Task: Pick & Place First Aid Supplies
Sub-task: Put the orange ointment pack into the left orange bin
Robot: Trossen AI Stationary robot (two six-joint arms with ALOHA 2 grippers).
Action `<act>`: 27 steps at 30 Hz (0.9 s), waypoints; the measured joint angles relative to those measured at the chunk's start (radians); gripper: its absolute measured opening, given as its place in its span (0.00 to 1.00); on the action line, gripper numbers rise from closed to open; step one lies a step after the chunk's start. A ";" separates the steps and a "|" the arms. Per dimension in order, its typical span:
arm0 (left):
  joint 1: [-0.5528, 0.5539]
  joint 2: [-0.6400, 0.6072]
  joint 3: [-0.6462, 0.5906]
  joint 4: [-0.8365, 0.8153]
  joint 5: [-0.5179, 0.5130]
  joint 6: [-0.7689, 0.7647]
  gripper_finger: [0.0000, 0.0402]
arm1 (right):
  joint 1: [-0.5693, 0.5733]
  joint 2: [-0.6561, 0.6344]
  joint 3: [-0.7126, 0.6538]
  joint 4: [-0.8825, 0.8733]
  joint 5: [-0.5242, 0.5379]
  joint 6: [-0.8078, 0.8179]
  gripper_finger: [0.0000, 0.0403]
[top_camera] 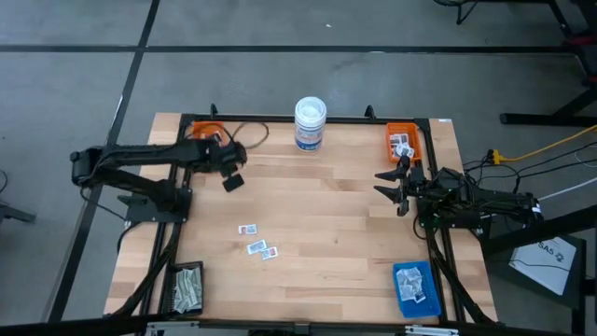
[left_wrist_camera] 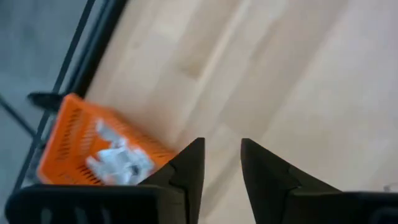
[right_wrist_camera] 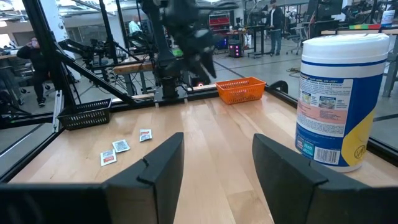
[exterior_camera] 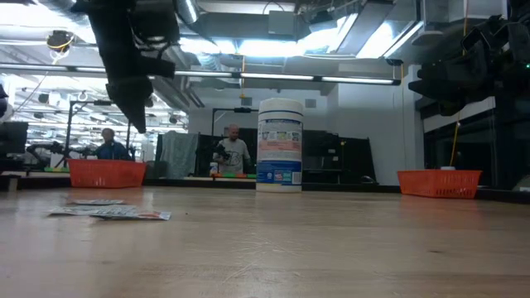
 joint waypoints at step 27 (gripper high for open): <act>-0.755 0.086 0.000 0.167 0.008 -0.281 0.18 | 0.000 0.000 0.000 0.000 0.000 0.000 0.47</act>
